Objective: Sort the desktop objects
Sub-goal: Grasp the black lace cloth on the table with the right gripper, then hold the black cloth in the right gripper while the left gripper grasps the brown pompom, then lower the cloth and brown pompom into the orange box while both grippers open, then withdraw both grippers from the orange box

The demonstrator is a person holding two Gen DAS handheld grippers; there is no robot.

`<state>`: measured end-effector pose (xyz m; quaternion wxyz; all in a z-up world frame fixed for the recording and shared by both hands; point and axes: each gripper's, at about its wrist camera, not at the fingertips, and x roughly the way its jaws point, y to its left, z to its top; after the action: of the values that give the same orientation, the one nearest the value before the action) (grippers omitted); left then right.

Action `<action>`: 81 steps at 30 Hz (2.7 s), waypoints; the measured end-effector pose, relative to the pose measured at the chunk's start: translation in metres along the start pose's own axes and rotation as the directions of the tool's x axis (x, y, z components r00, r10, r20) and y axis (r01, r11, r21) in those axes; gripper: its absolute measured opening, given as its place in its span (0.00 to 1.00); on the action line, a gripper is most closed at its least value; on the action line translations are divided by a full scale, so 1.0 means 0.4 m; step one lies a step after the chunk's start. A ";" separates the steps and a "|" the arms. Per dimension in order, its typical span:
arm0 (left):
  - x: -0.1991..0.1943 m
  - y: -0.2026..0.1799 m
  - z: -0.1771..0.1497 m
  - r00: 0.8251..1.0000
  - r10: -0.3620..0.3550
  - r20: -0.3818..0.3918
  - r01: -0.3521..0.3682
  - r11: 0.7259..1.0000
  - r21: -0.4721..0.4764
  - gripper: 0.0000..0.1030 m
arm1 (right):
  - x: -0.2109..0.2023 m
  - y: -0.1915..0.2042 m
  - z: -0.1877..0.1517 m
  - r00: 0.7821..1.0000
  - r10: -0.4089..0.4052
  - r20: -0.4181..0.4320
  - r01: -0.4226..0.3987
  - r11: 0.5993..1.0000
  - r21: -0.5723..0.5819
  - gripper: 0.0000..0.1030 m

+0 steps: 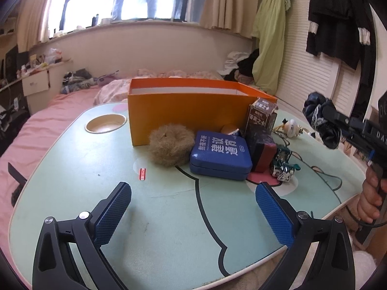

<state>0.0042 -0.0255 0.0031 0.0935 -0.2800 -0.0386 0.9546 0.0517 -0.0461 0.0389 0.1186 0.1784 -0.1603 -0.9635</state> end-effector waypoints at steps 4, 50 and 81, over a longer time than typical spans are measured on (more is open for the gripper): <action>-0.006 0.037 0.063 1.000 -0.022 0.006 0.022 0.999 -0.044 0.84 | 0.007 -0.001 0.015 1.000 0.016 -0.007 -0.016 1.000 0.021 0.27; 0.076 0.037 0.405 0.993 -0.101 0.056 0.107 0.989 -0.105 0.16 | 0.191 0.070 0.184 0.996 0.057 -0.074 -0.058 0.998 -0.005 0.27; 0.112 0.024 0.289 0.991 -0.120 0.052 0.123 0.989 -0.076 0.79 | 0.282 0.058 0.131 0.965 -0.166 -0.203 0.138 0.980 -0.144 0.51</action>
<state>-0.0970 -0.0284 0.0753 0.1393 -0.2580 -0.0955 0.9513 -0.0669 -0.0859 0.0590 0.0722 0.2849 -0.0698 -0.9533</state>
